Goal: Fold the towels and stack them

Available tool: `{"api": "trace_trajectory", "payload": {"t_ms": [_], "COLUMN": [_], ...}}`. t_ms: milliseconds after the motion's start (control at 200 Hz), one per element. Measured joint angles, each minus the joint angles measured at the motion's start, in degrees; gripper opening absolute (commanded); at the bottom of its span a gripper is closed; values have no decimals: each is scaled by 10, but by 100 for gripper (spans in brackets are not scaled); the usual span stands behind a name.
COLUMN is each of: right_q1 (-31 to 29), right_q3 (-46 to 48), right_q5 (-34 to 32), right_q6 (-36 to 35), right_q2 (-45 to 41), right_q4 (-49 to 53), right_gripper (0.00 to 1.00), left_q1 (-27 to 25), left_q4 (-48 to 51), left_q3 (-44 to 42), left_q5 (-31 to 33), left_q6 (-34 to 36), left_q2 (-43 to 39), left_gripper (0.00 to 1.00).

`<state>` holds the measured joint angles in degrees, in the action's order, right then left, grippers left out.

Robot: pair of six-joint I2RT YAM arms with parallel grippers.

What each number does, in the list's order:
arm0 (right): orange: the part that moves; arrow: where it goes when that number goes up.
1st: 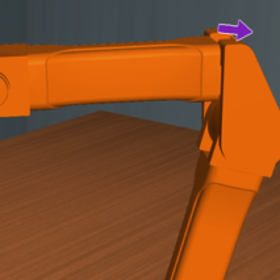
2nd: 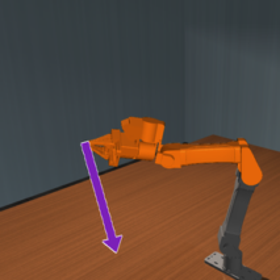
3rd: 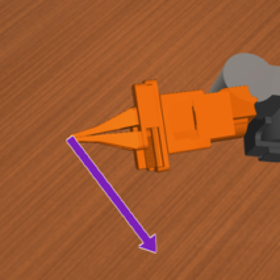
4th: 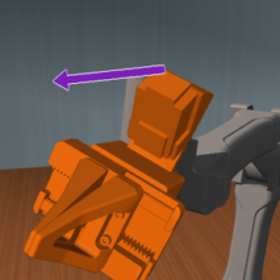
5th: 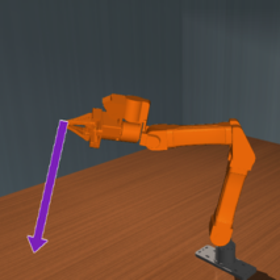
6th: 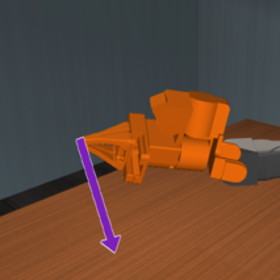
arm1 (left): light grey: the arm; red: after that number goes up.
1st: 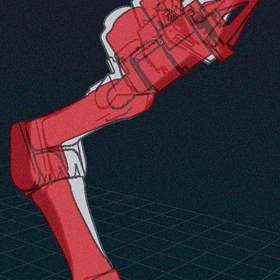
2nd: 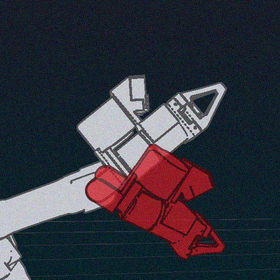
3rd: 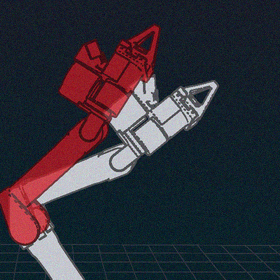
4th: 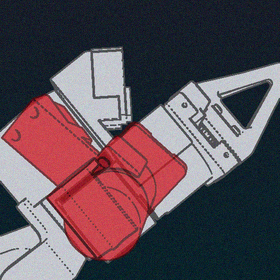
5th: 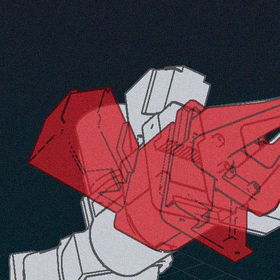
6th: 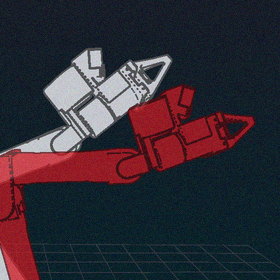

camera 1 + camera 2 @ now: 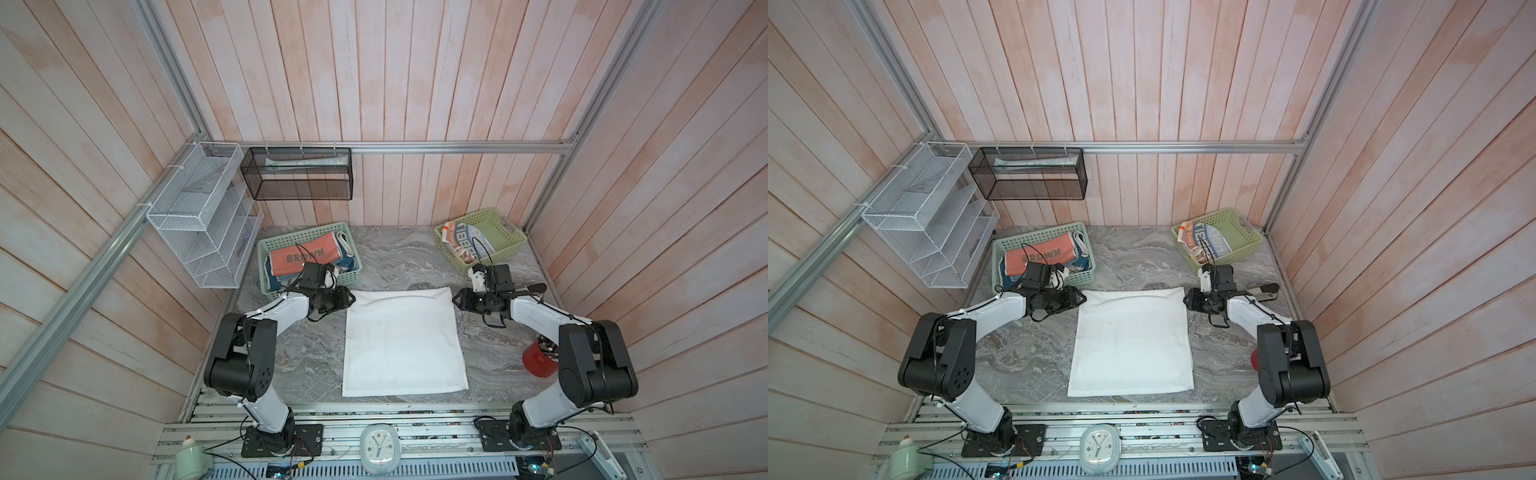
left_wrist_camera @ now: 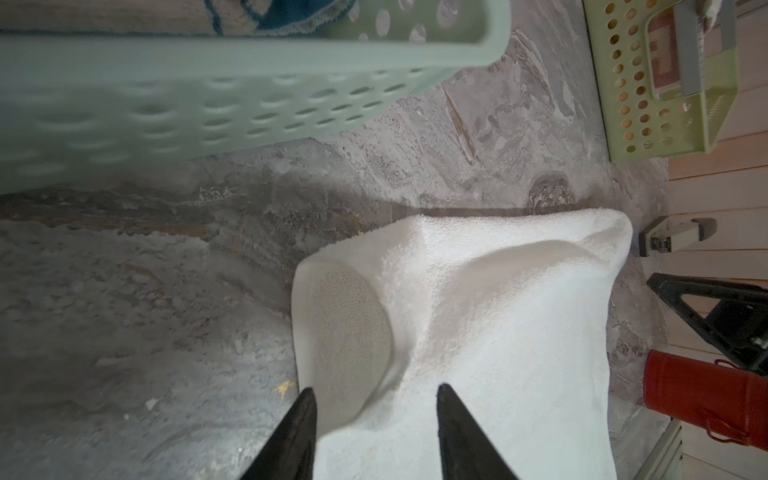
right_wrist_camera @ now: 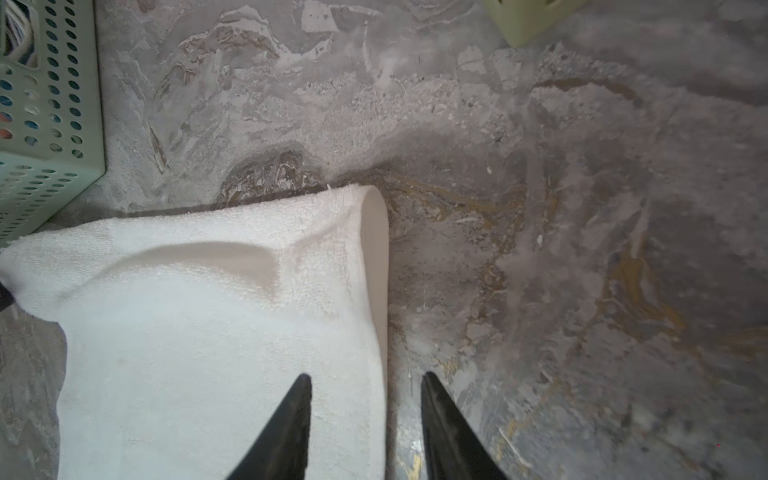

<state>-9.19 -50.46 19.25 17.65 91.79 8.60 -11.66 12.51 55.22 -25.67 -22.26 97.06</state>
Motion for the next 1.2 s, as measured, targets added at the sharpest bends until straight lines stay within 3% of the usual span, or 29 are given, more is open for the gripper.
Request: {"api": "trace_trajectory", "payload": {"t_ms": [570,710,885,1060,1200], "right_q1": [0,0,0,11,26], "right_q3": [-54,-70,-84,-85,-85], "right_q5": [43,54,73,98,110], "right_q6": [-16,-24,-26,-20,-16], "right_q2": [87,106,113,106,48], "right_q4": [-26,-26,-26,-24,0], "right_gripper": [39,28,0,0,0], "left_q1": [6,6,7,14,32], "left_q4": [-50,-53,-52,-44,-20], "left_q3": [25,28,29,30,30], "left_q5": [-89,-100,-105,-108,-117], "left_q6": [8,11,15,15,16], "left_q2": [52,63,66,52,-11], "left_gripper": [21,16,0,0,0]}}
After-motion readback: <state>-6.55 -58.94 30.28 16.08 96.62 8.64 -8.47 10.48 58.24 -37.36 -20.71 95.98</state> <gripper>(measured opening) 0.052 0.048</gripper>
